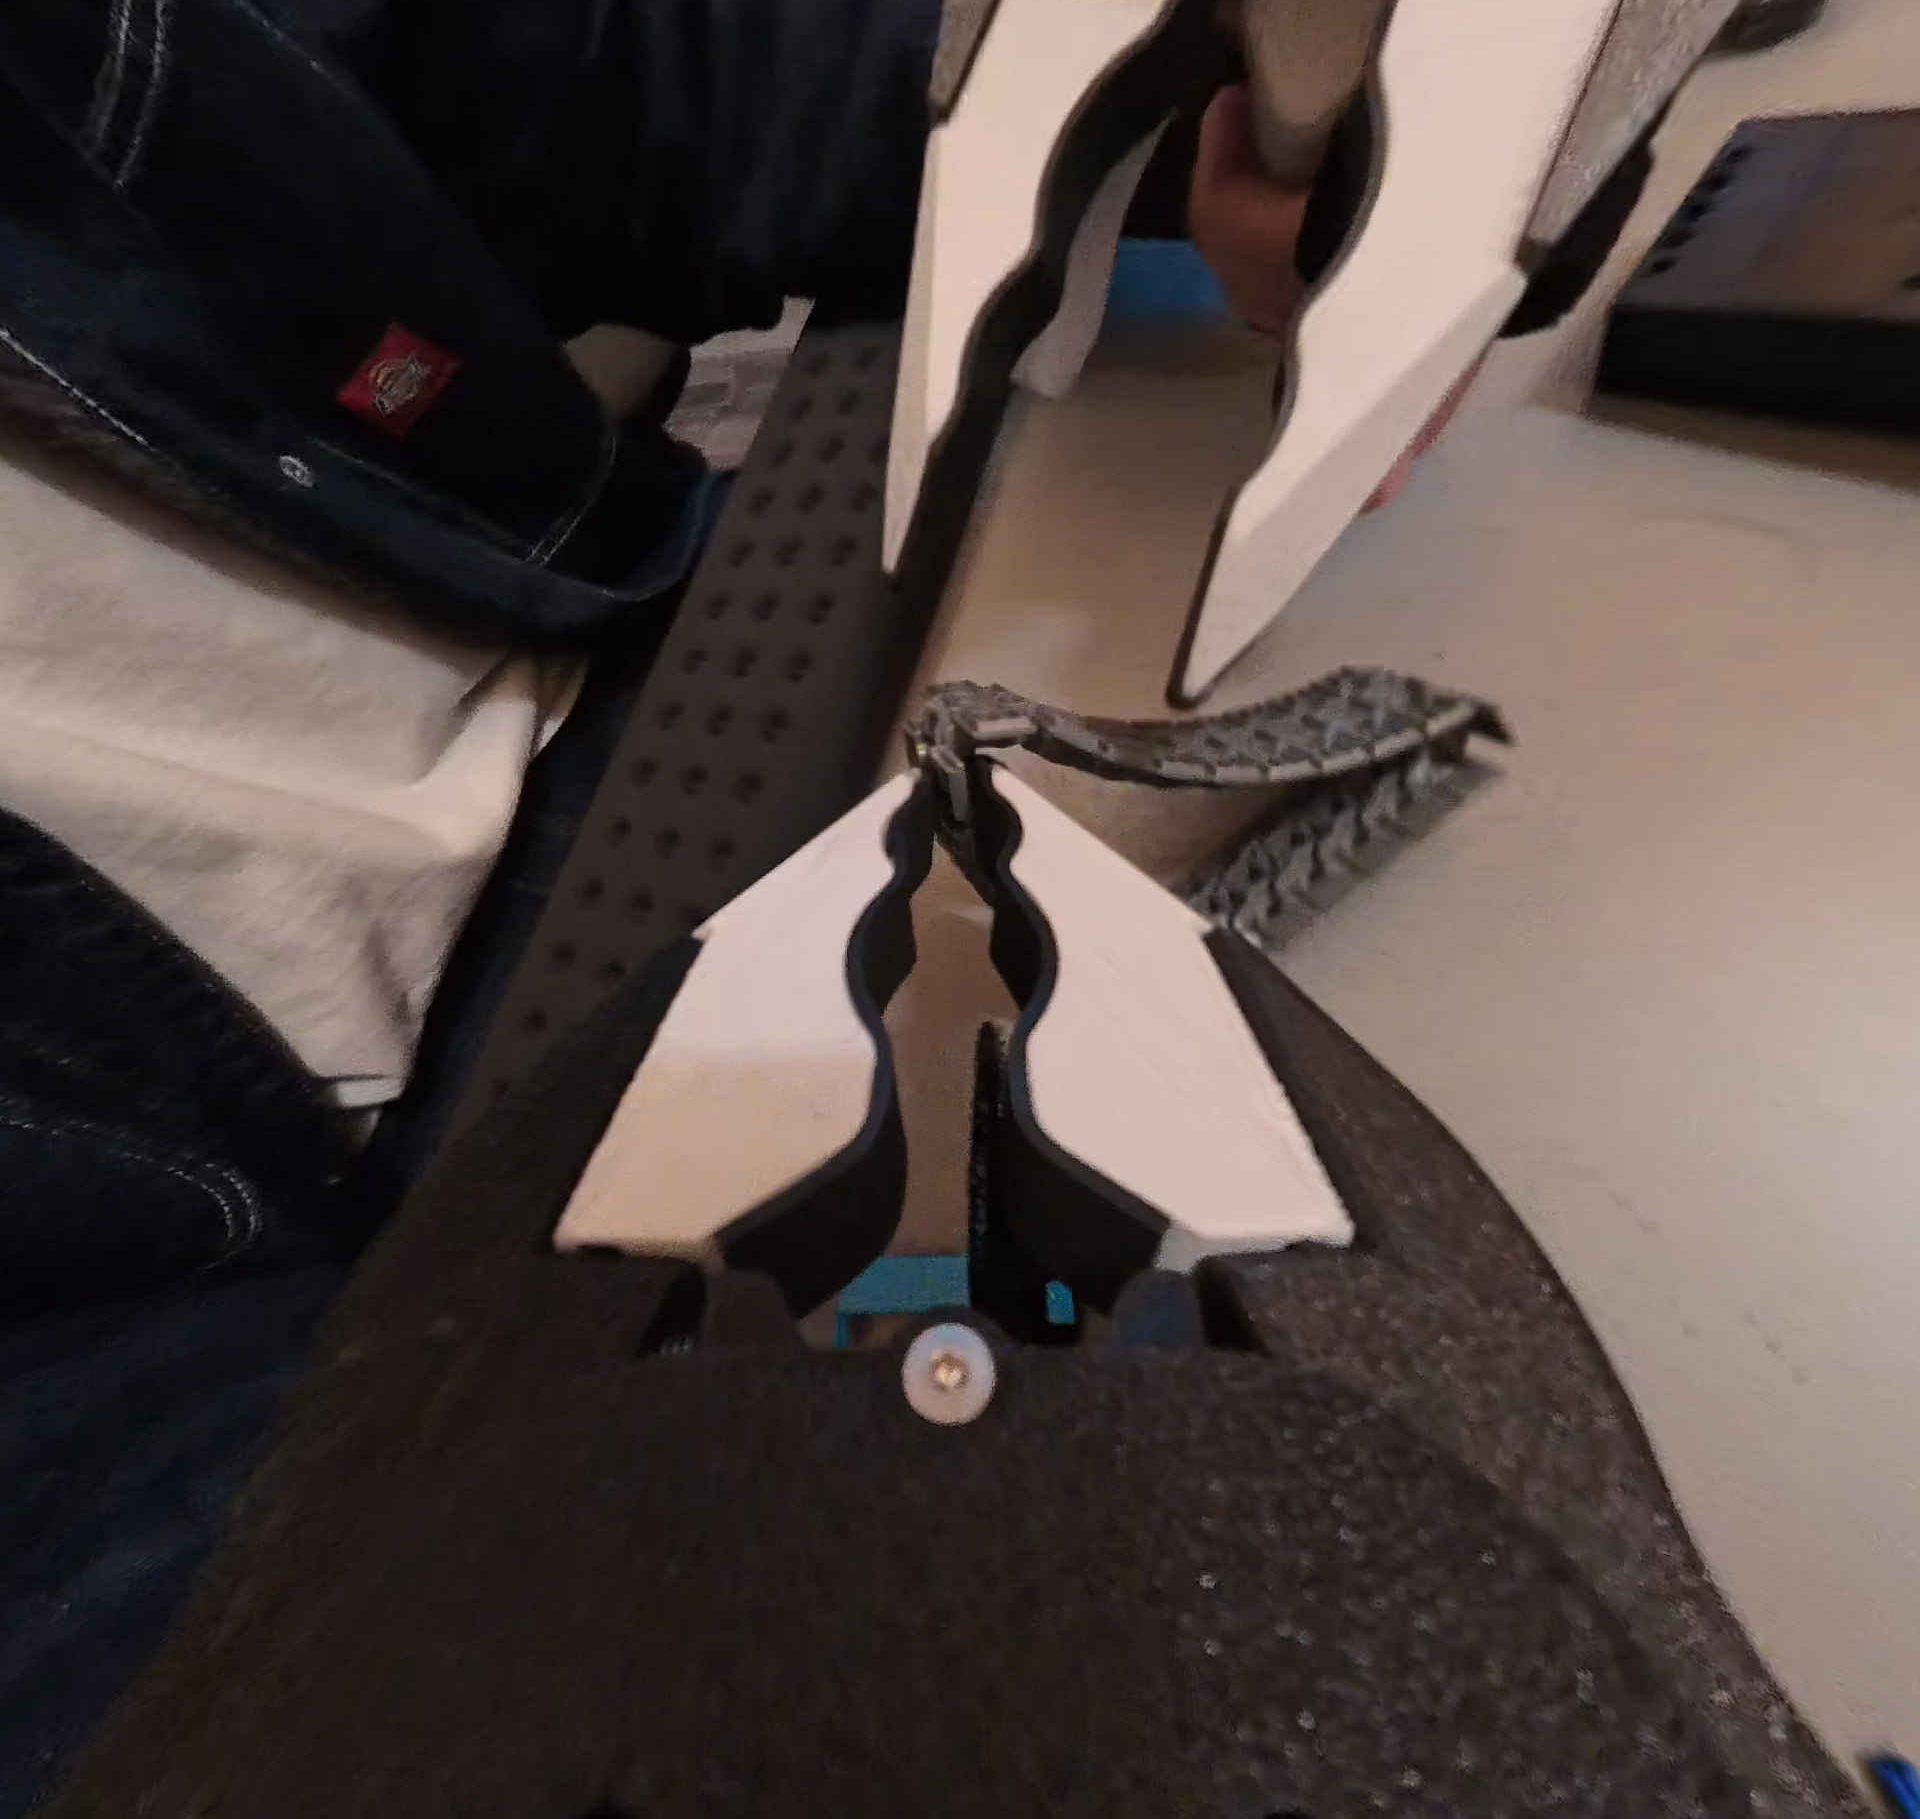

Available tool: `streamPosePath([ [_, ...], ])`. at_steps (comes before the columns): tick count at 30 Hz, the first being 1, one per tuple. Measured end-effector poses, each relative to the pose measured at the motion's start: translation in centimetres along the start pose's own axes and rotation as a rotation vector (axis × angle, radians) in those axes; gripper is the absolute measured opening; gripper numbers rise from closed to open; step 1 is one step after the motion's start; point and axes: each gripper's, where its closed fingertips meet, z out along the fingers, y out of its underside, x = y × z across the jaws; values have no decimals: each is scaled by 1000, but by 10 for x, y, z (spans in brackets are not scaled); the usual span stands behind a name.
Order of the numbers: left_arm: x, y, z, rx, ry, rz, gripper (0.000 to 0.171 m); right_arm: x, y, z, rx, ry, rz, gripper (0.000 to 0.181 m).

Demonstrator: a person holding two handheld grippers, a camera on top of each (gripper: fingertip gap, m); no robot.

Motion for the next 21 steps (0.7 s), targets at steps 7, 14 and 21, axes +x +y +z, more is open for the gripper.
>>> streamPosePath([
  [7, 11, 34, 26, -177, 34, 31, 39, -6, 11, 17, -82, -38, 7, 5],
  [14, 4, 50, 26, -305, -42, 109, 32, 1, 23, 26, -148, -38, 94, 6],
  [21, 0, 60, 18, -354, -107, 177, 4, 25, 27, 21, -240, 178, 34, 5],
])
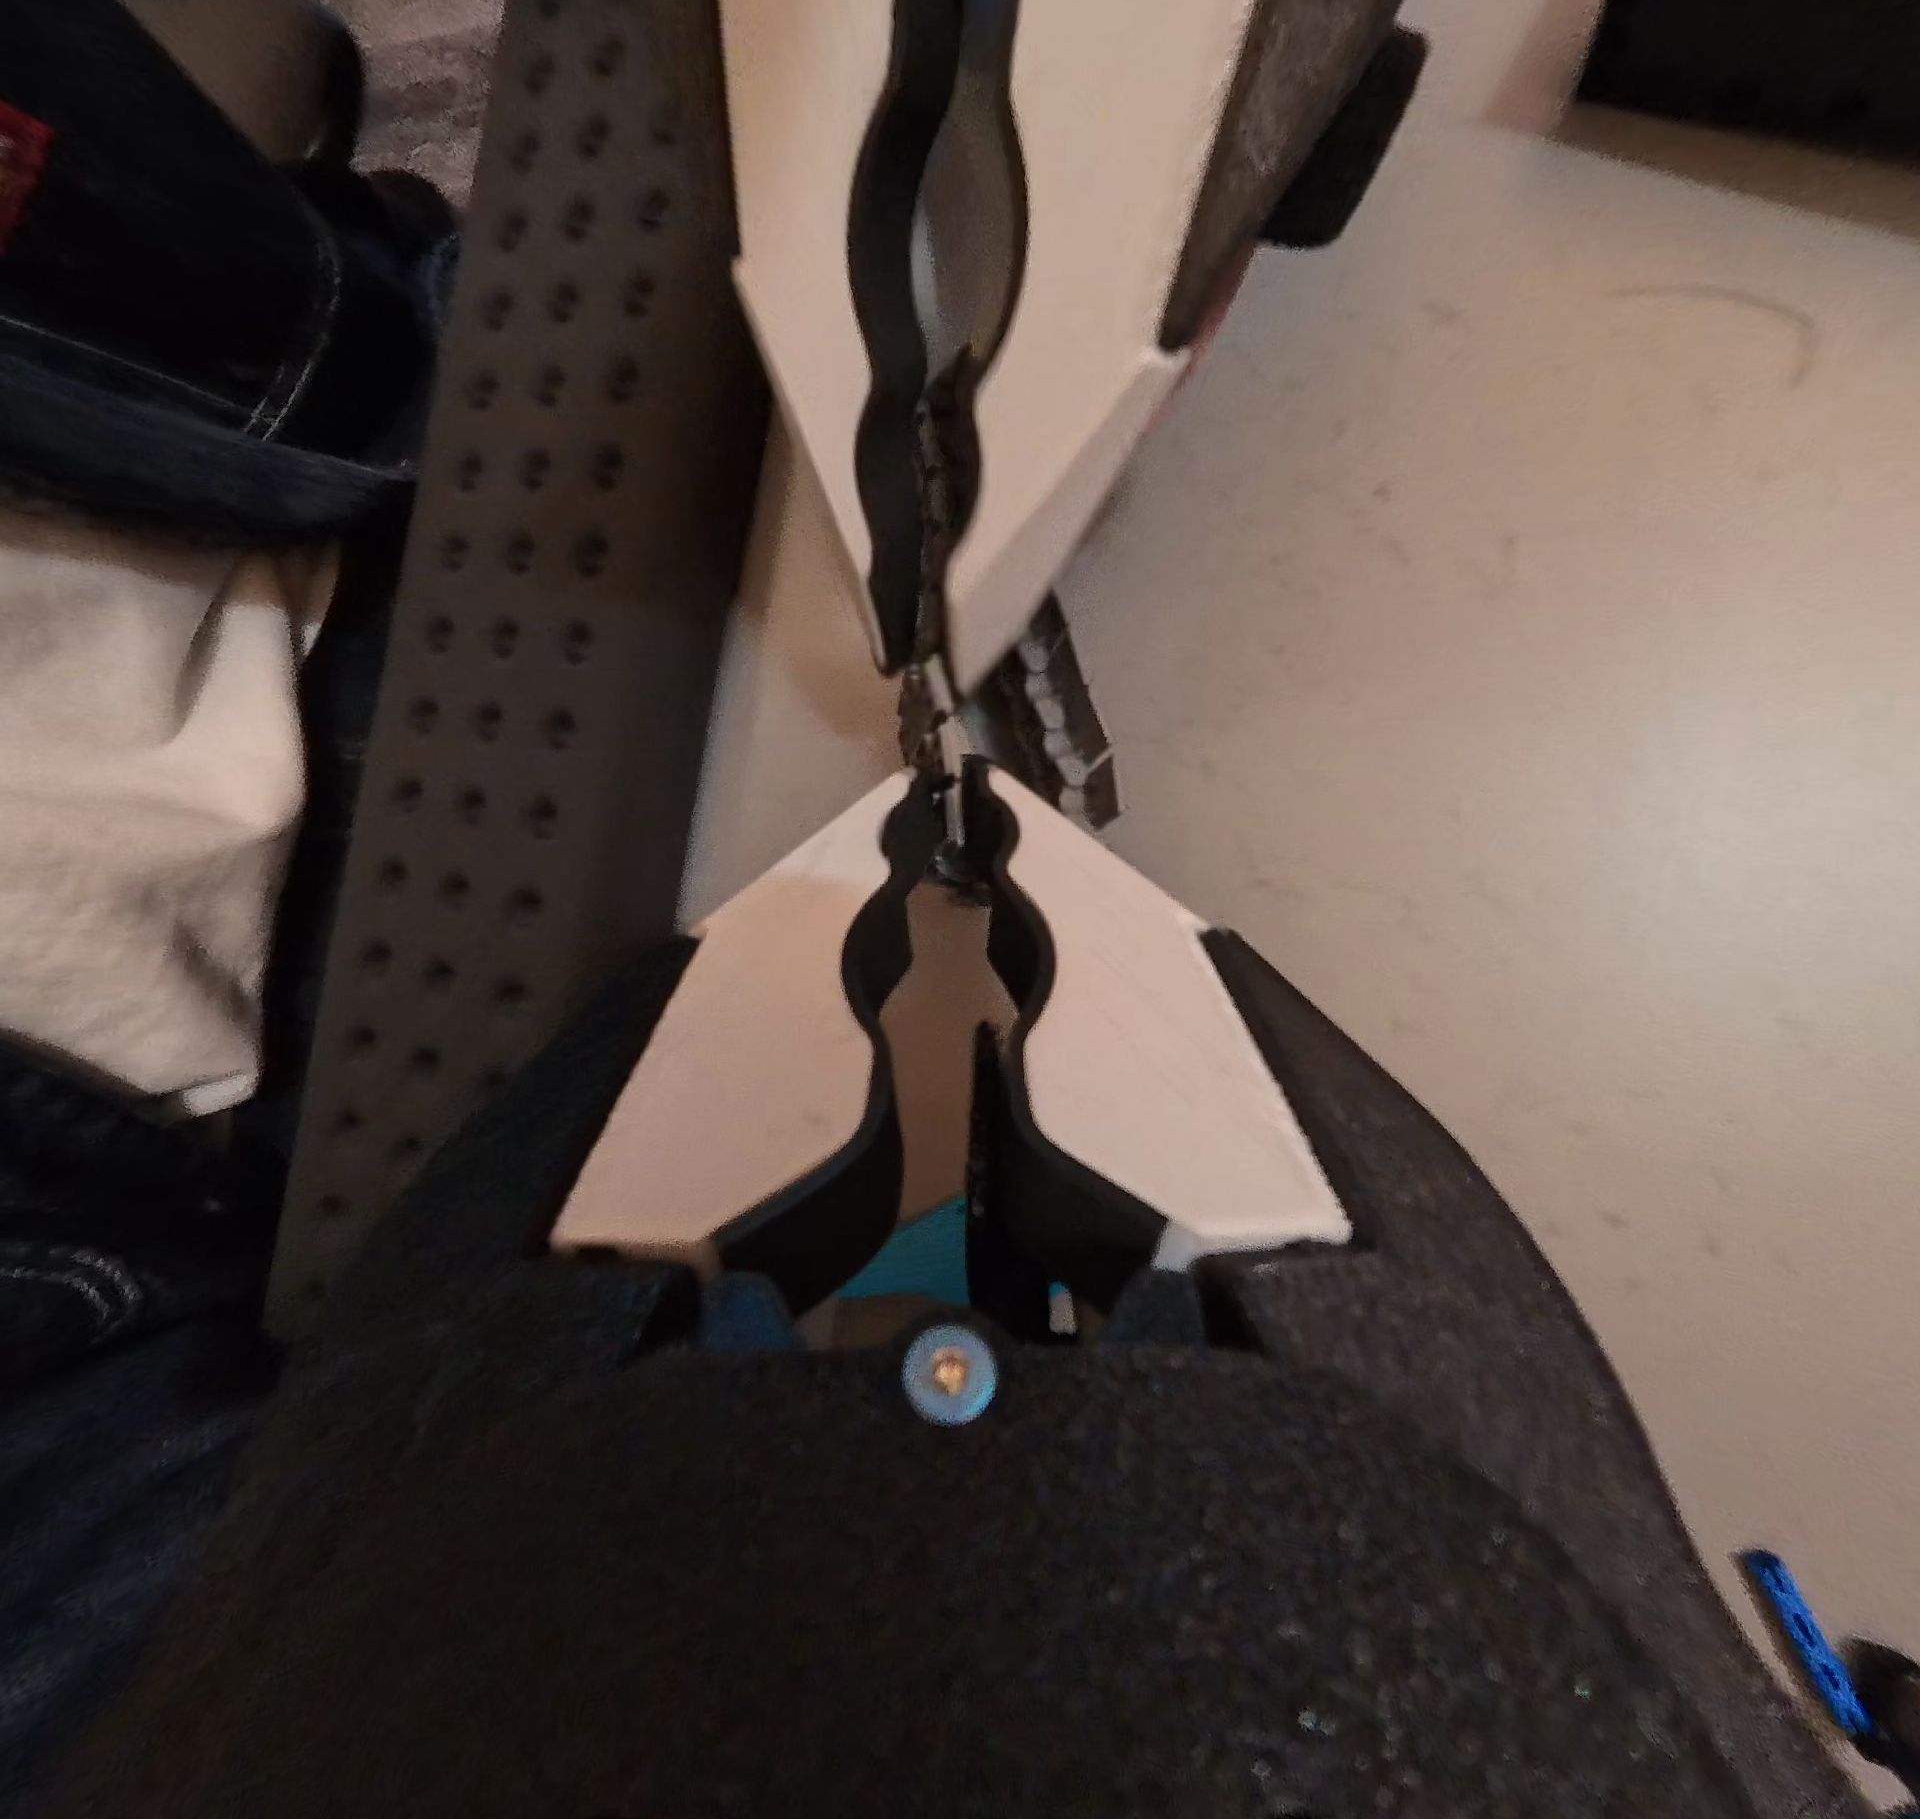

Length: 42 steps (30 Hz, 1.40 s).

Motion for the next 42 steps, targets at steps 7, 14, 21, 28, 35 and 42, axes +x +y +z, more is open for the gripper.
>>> streamPosePath([
  [7, -28, 12, 3, -168, -235, 21, 12, 23, -5, -3, 25, 211, -12, 4],
  [14, -25, 10, -1, -137, -252, 100, 6, 18, -9, -1, 186, 201, -23, 3],
  [21, -30, 14, -1, -222, -387, 222, 6, 24, -11, 1, 267, 124, 193, 0],
  [28, -34, 19, -7, -308, -490, 298, 5, 32, -16, 3, 325, 76, 381, 1],
  [35, -35, 21, -8, -329, -495, 307, 4, 36, -18, 5, 337, 105, 438, 1],
  [42, -31, 18, -4, -127, -352, 156, 5, 28, -12, 5, 216, 311, -47, 1],
])
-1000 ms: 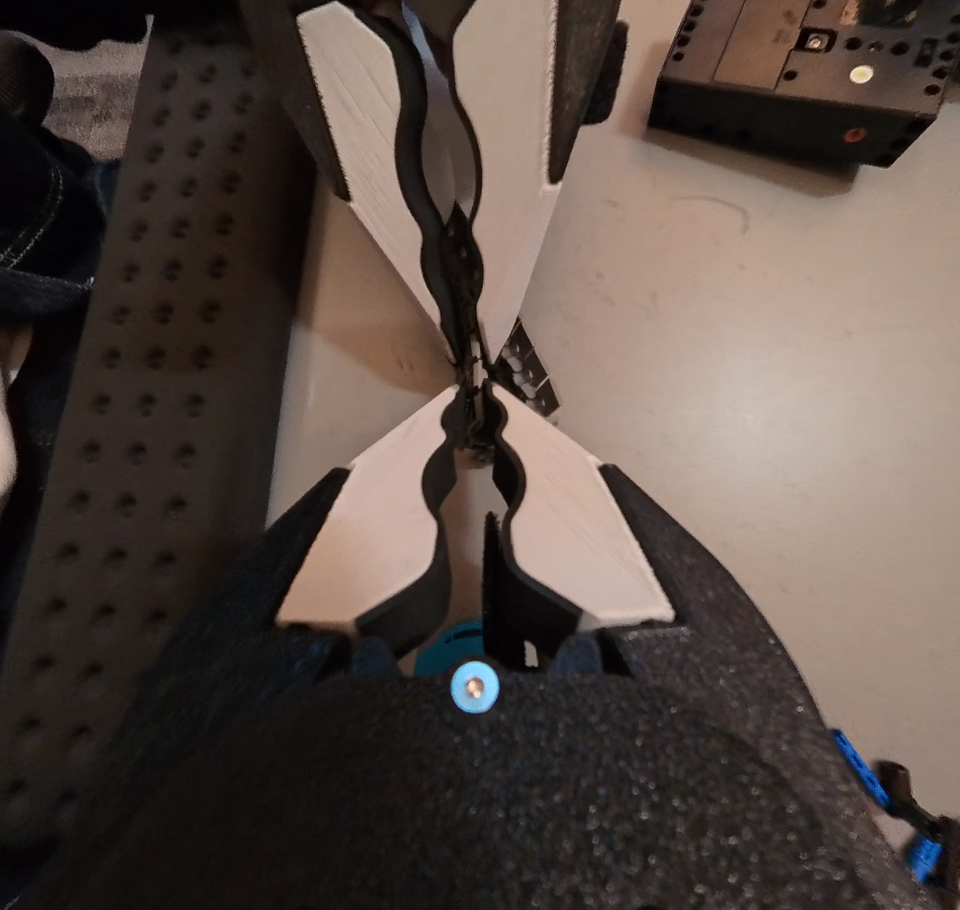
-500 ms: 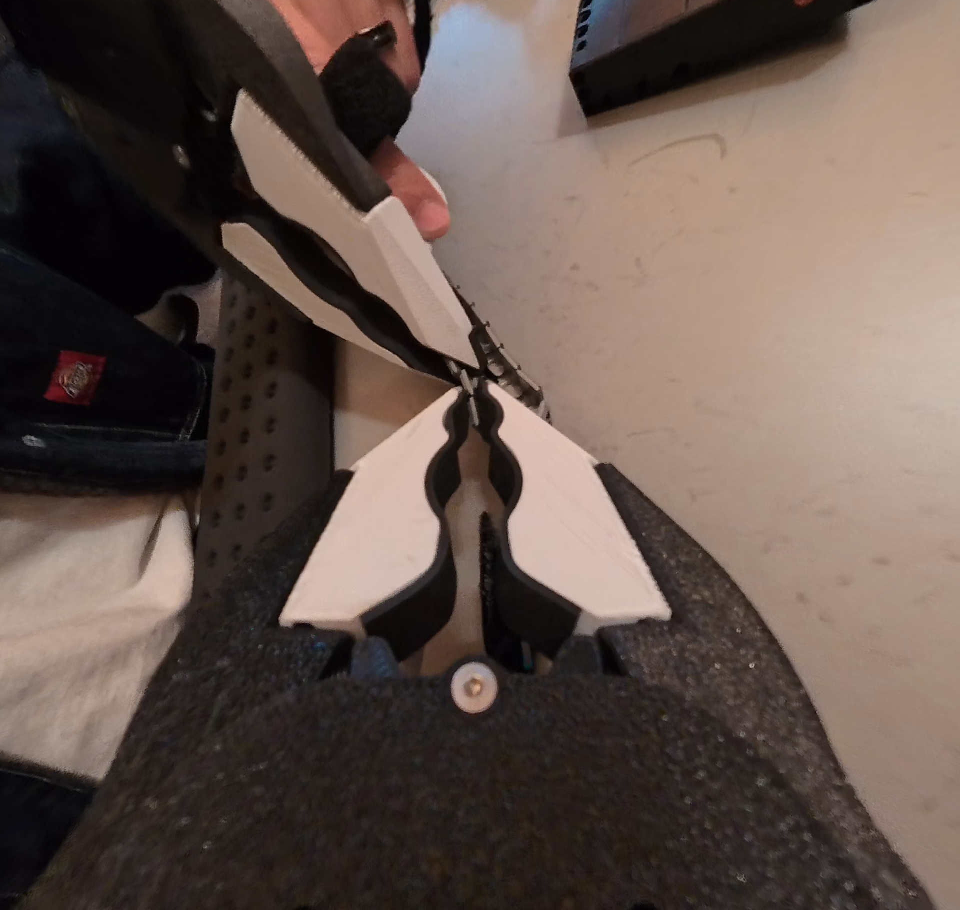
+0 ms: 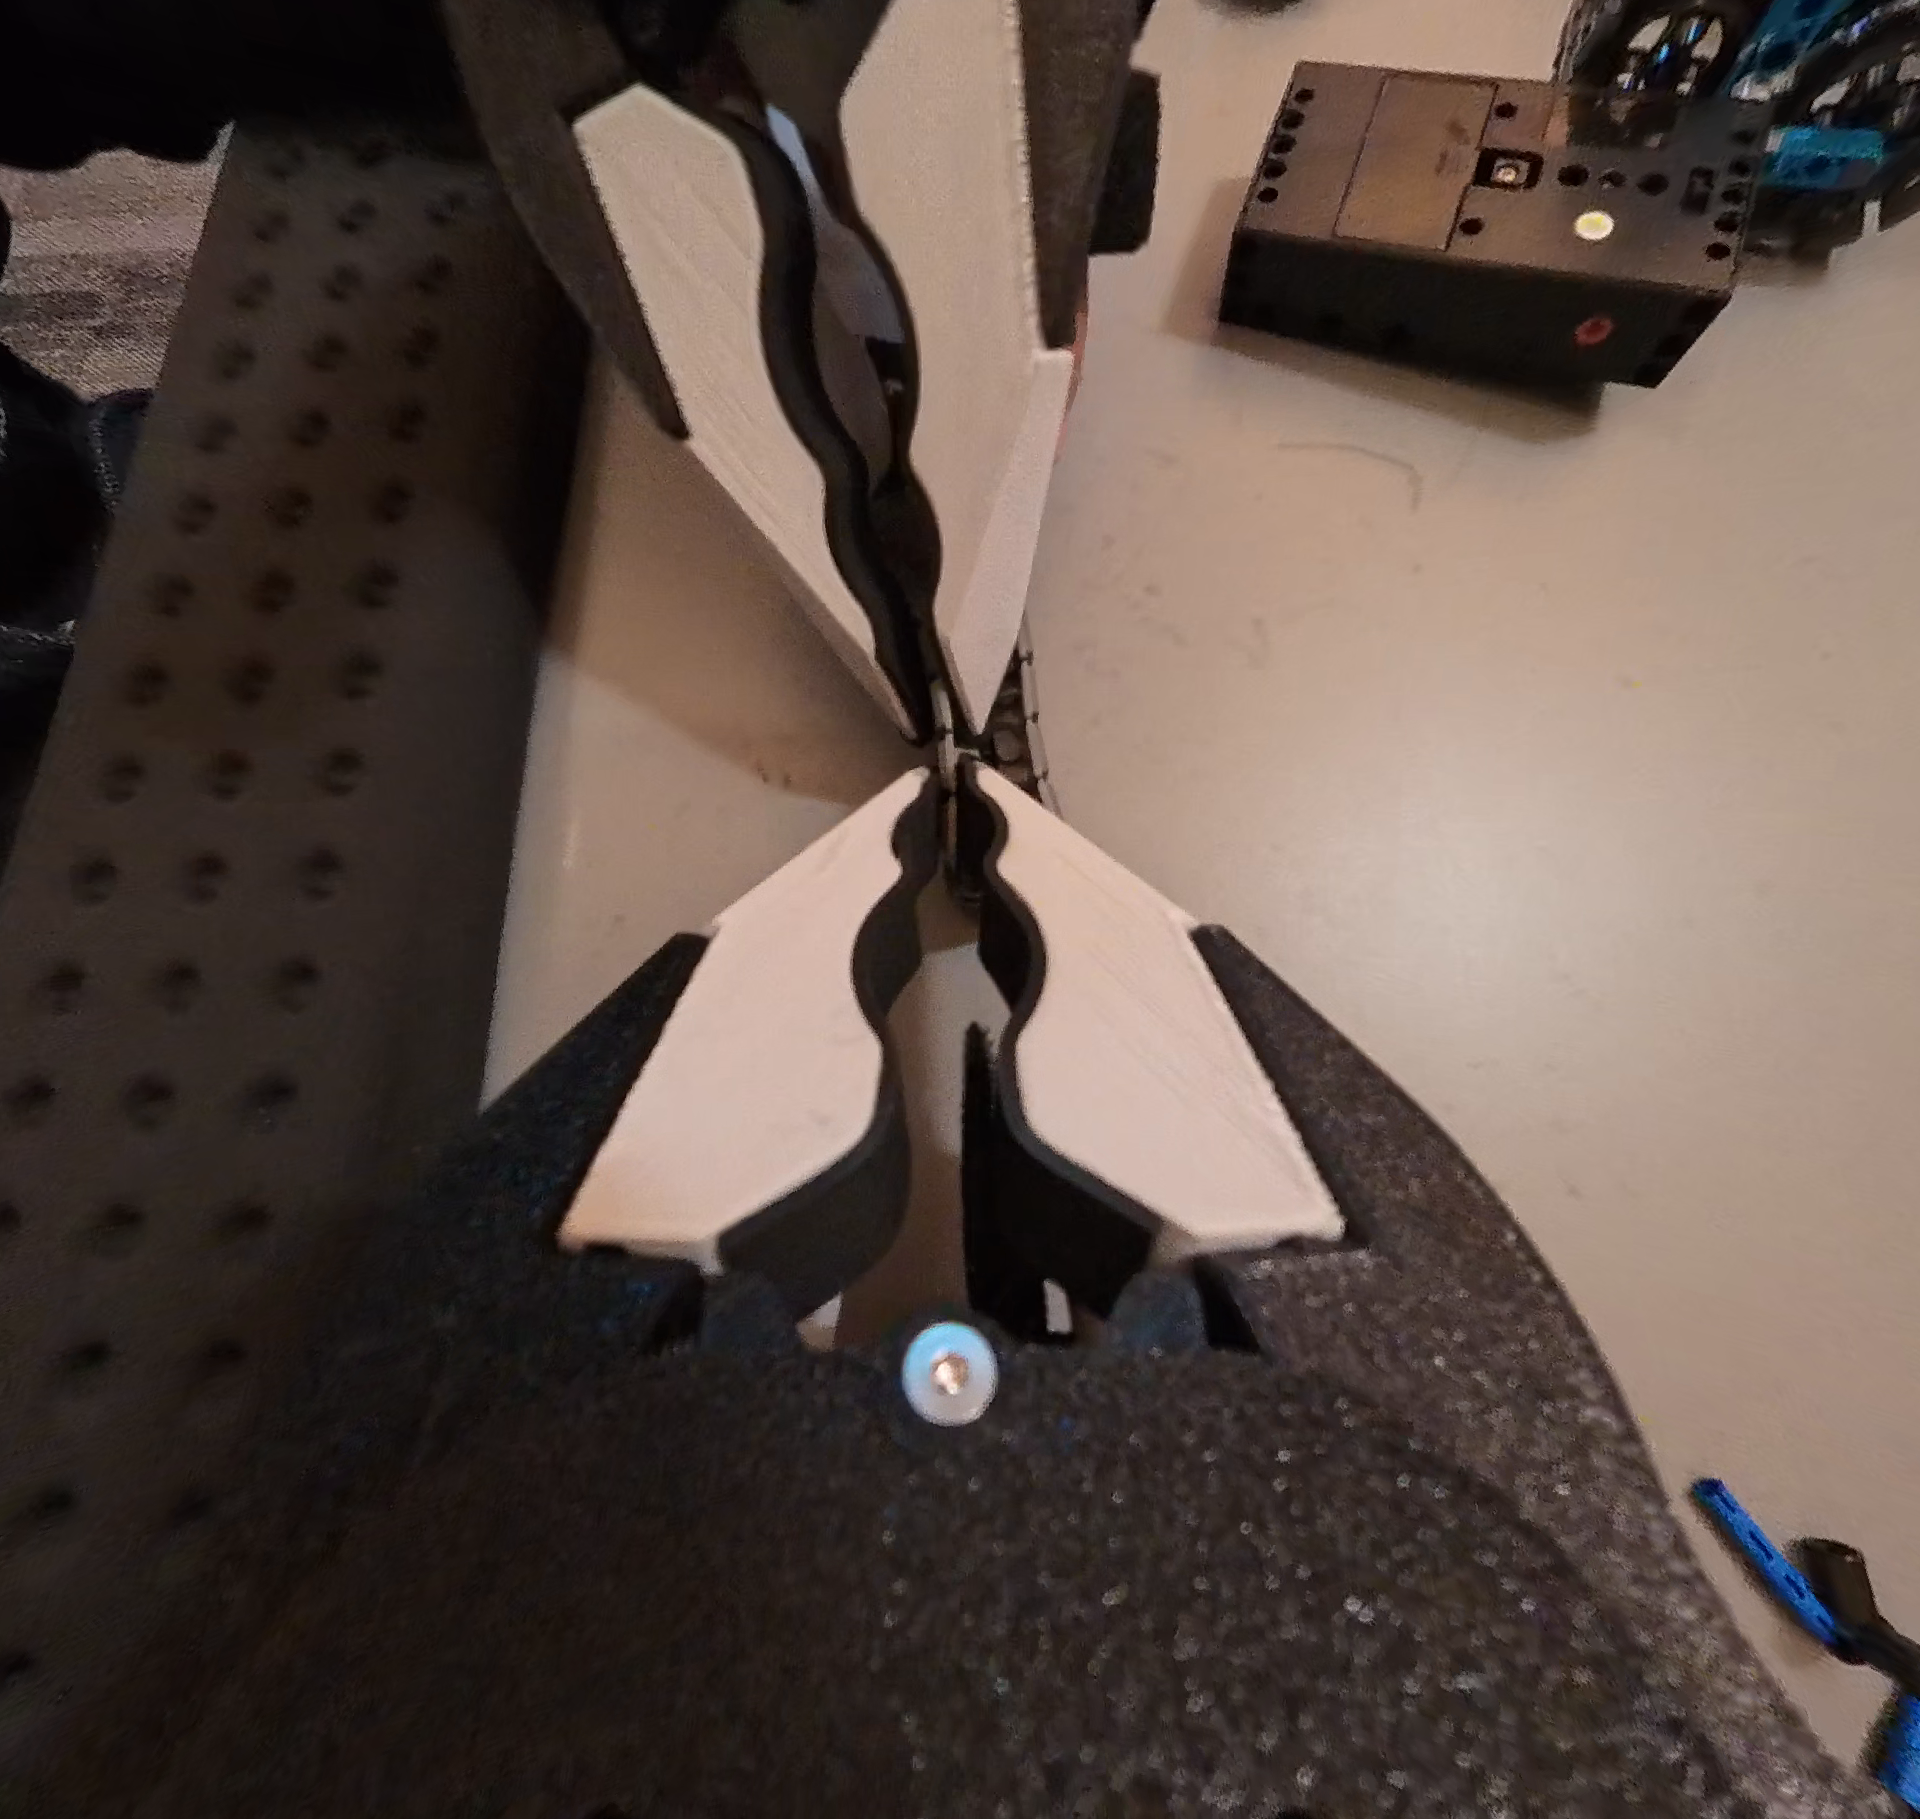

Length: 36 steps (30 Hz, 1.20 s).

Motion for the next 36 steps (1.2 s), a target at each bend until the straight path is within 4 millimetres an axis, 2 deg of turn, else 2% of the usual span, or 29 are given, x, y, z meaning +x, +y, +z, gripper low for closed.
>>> streamPosePath([
  [4, 3, 1, -1, 3, 21, -19, 6, -1, 1, 0, -8, -8, 9, 1],
  [7, 4, 2, -2, -11, 35, -36, 5, -3, -1, 2, -19, -33, 80, 0],
  [14, -4, 6, -4, -29, -11, -42, 2, 8, -5, 7, -47, 79, 99, 1],
  [19, 15, -6, -3, 64, 124, -111, 4, -20, 2, 0, -22, -87, -39, 1],
  [21, 11, -6, -8, 86, 143, -181, 26, -27, 3, -1, -29, -103, -78, 1],
  [23, 6, -7, -17, 127, 181, -270, 29, -27, 4, -2, -44, -81, -112, 1],
  [25, -5, -5, -22, 162, 150, -314, 33, -35, 6, -6, -43, -133, -99, 2],
  [28, -15, -4, -28, 179, 127, -350, 35, -28, -2, -18, 36, -129, -49, 19],
  [30, -12, -5, -32, 186, 145, -349, 35, -16, -12, -30, 124, -78, -9, 29],
  [32, -1, -4, -36, 171, 199, -352, 38, -12, -17, -40, 189, -58, 28, 41],
  [34, 11, 11, -41, 89, 245, -366, 60, -14, -9, -39, 171, -48, 48, 54],
  [36, 18, 31, -42, -6, 215, -349, 74, -15, 4, -25, 85, -20, 31, 58],
])
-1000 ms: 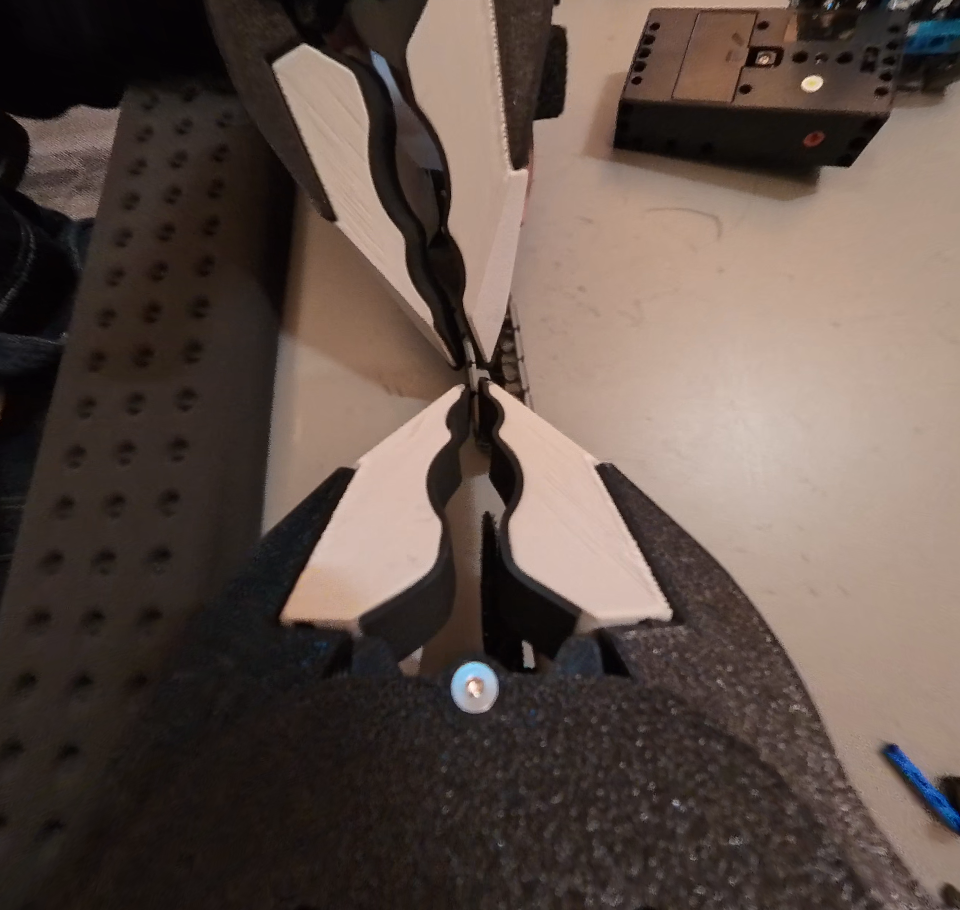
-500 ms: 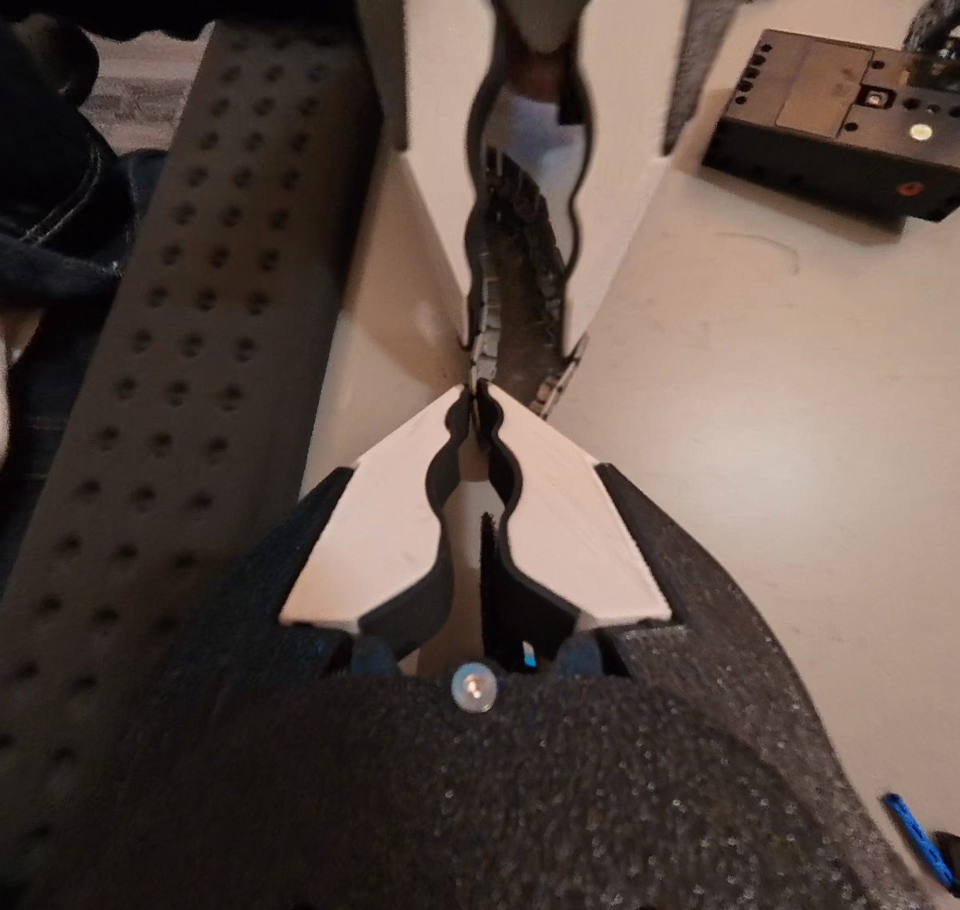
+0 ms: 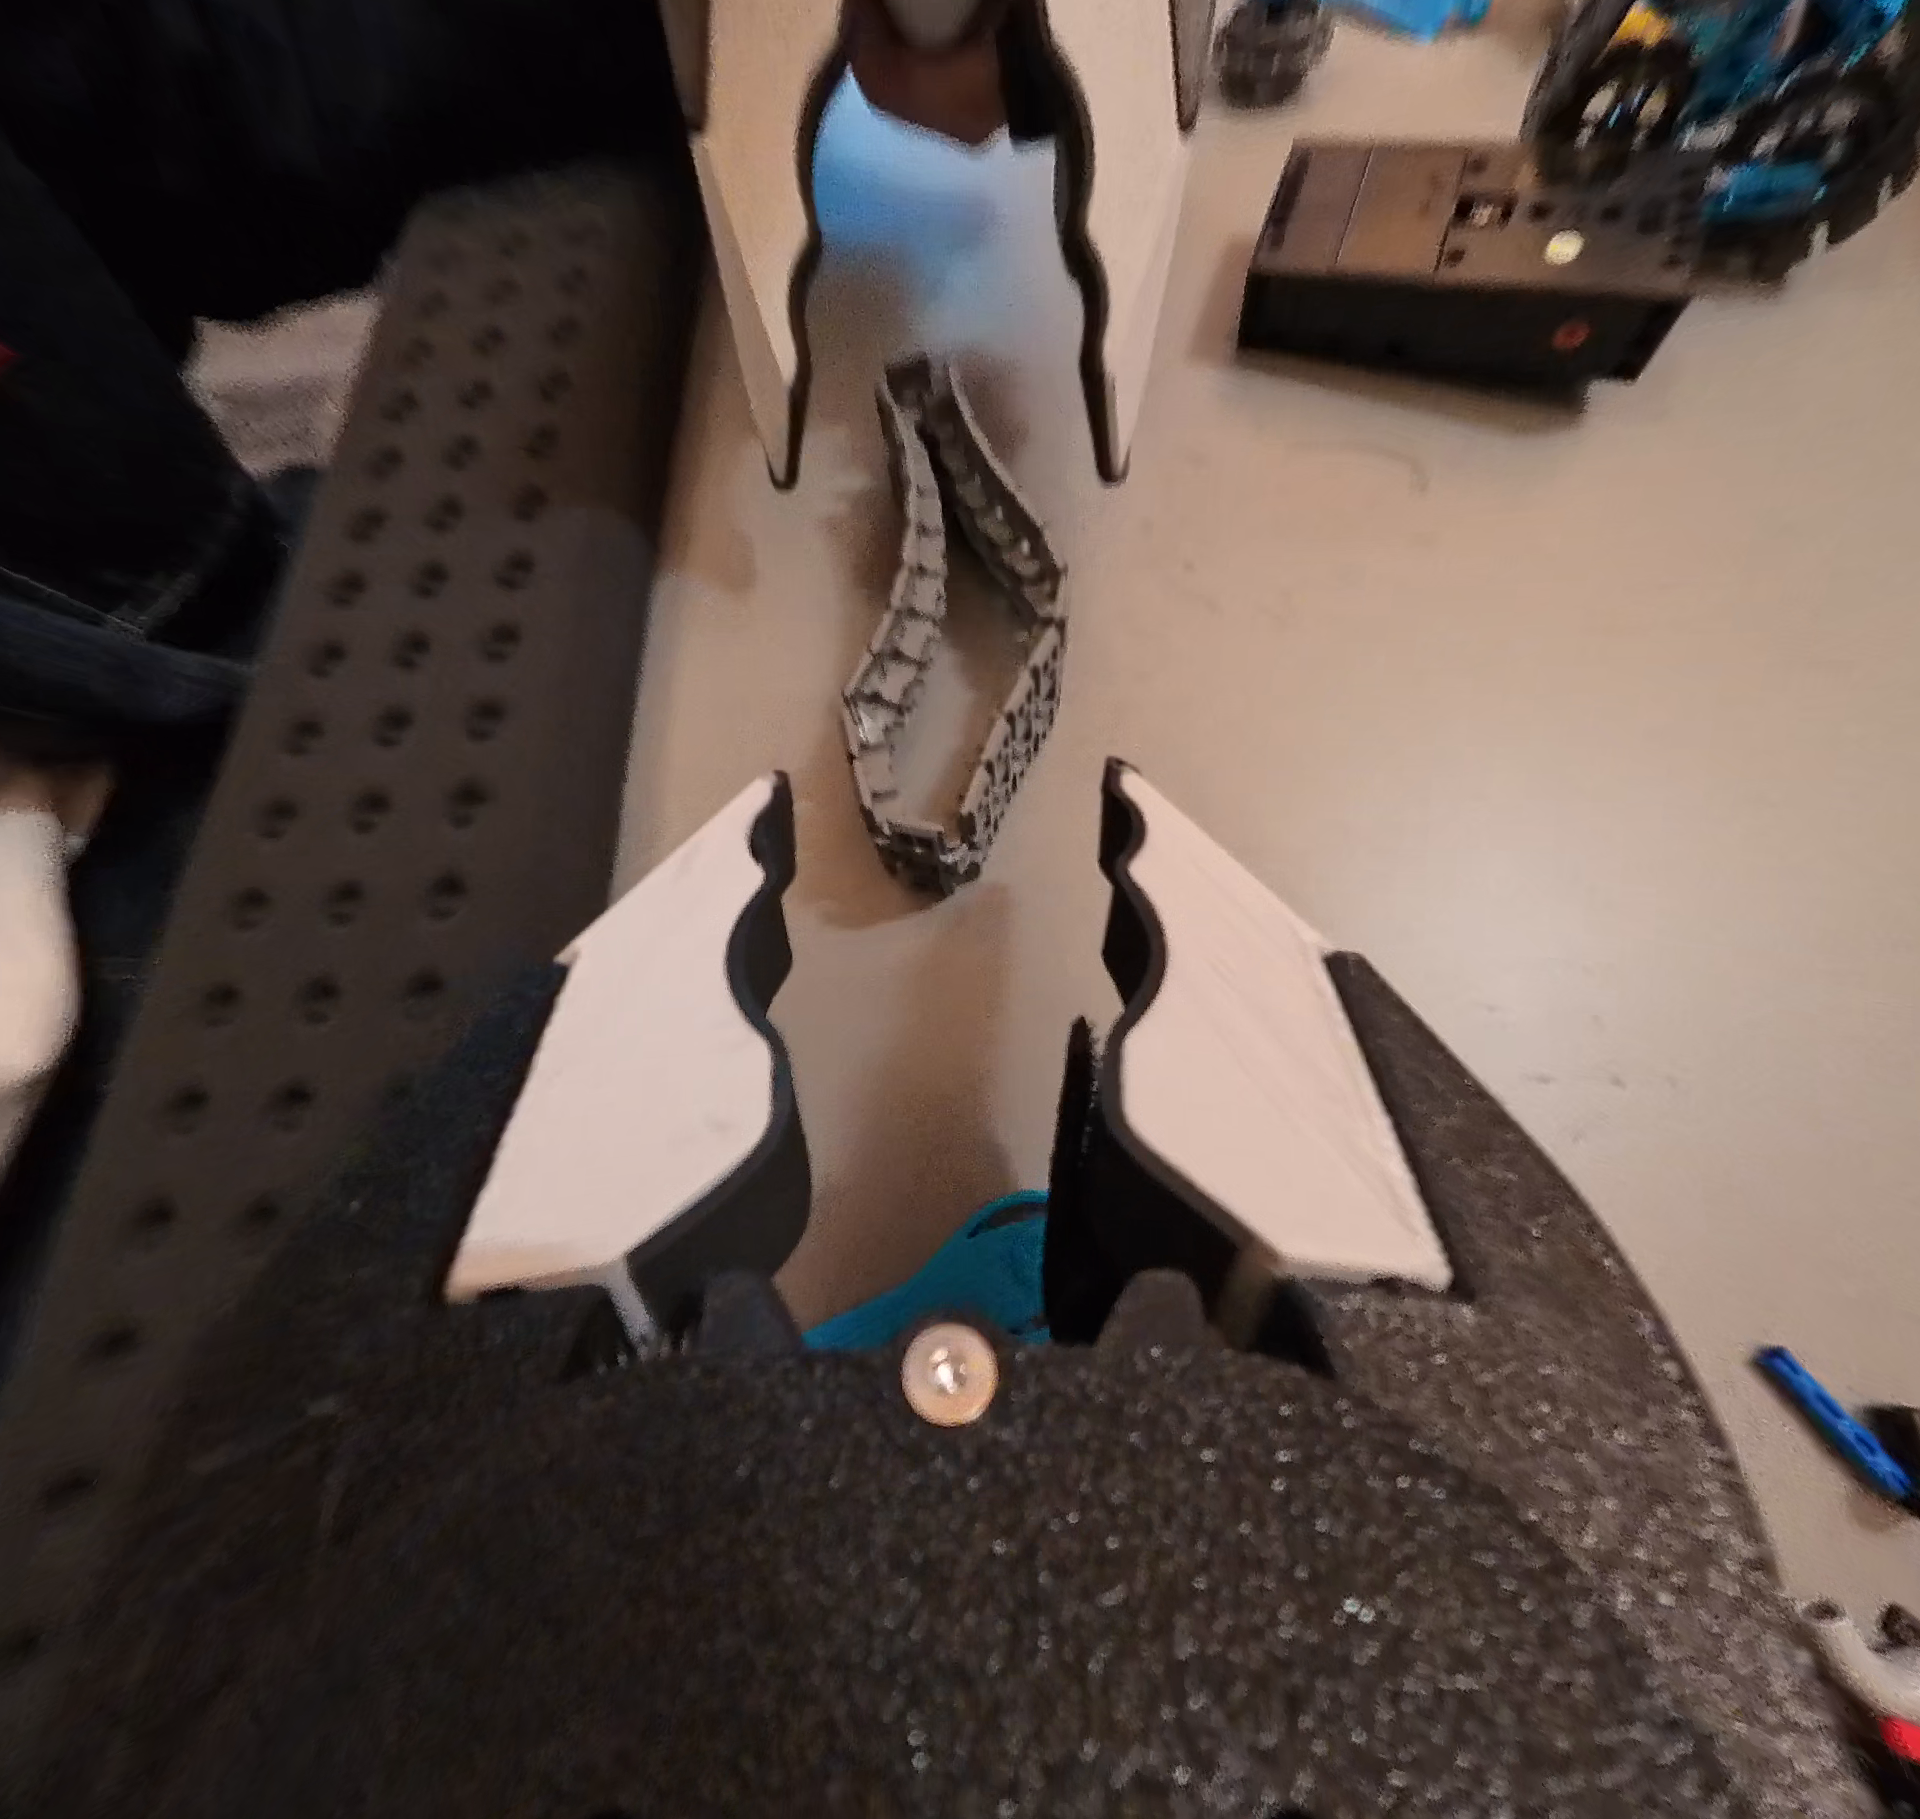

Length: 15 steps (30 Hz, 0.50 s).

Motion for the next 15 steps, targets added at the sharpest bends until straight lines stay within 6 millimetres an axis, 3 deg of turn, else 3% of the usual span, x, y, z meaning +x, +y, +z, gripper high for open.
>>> streamPosePath([
  [3, -1, 18, 6, -55, -50, 32, 66, 3, 18, 19, -128, 40, -8, 54],
  [5, 2, 18, 8, -59, -35, 70, 22, 2, 23, 23, -179, 43, -25, 23],
  [7, -6, 12, 4, -38, -84, 106, 22, 15, 19, 17, -176, 137, -85, 21],
  [10, -13, -9, -16, 103, -130, 127, 22, 24, -5, 0, -35, 183, -69, 21],
  [15, -13, -30, -44, 241, -226, 213, 24, 18, -38, -21, 139, 205, -137, 21],
])
